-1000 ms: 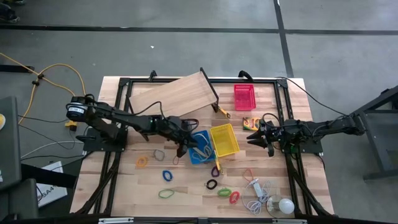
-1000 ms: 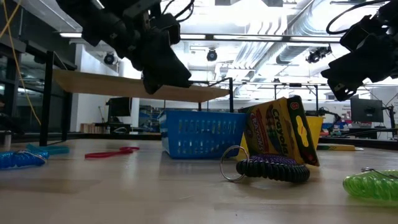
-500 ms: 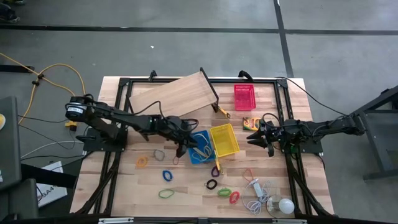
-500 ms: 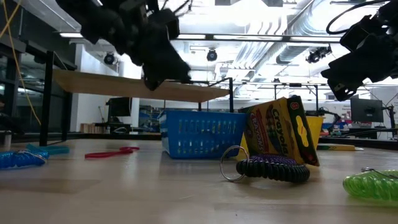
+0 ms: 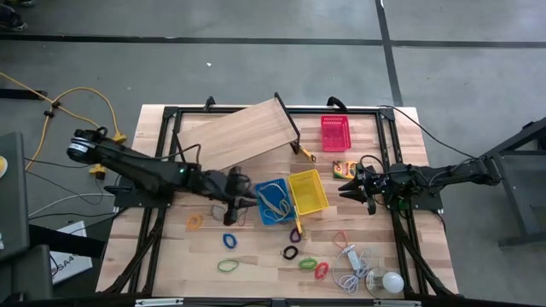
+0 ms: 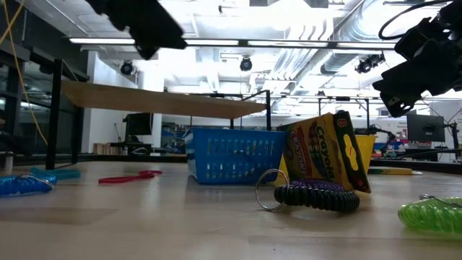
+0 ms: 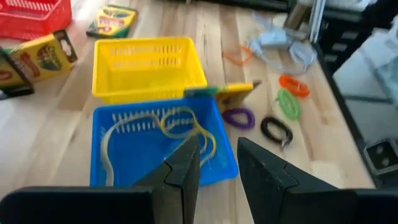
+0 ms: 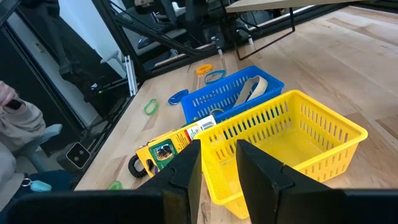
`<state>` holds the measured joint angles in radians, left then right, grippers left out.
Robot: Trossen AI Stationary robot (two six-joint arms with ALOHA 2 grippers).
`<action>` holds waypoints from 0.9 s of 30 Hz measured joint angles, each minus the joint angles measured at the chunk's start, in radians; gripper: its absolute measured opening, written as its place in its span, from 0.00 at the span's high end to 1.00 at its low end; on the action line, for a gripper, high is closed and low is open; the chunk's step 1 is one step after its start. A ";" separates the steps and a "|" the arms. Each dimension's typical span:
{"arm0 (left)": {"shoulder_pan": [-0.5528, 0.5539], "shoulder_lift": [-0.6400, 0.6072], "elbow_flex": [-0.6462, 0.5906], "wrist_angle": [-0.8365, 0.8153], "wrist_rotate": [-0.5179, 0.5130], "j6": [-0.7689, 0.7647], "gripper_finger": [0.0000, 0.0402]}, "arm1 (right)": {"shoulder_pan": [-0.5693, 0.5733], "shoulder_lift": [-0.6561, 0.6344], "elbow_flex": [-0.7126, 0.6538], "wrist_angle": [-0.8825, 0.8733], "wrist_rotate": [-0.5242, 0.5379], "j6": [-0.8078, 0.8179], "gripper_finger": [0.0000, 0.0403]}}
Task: Pick & Place Office Desk Supplies
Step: Put the blue rubber band into the blue bin
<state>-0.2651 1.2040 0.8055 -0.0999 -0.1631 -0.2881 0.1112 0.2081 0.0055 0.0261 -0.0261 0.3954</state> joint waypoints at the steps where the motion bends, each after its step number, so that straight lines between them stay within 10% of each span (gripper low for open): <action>1: -0.018 -0.002 0.000 -0.016 -0.018 -0.013 0.74 | 0.000 0.000 0.000 0.000 0.000 0.000 0.78; 27: -0.430 0.151 -0.002 -0.571 -0.225 -0.395 0.74 | 0.000 0.000 0.000 0.000 -0.001 0.000 0.78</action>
<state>-0.6954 1.3549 0.8036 -0.6713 -0.3879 -0.6836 0.1114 0.2085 0.0055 0.0261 -0.0275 0.3954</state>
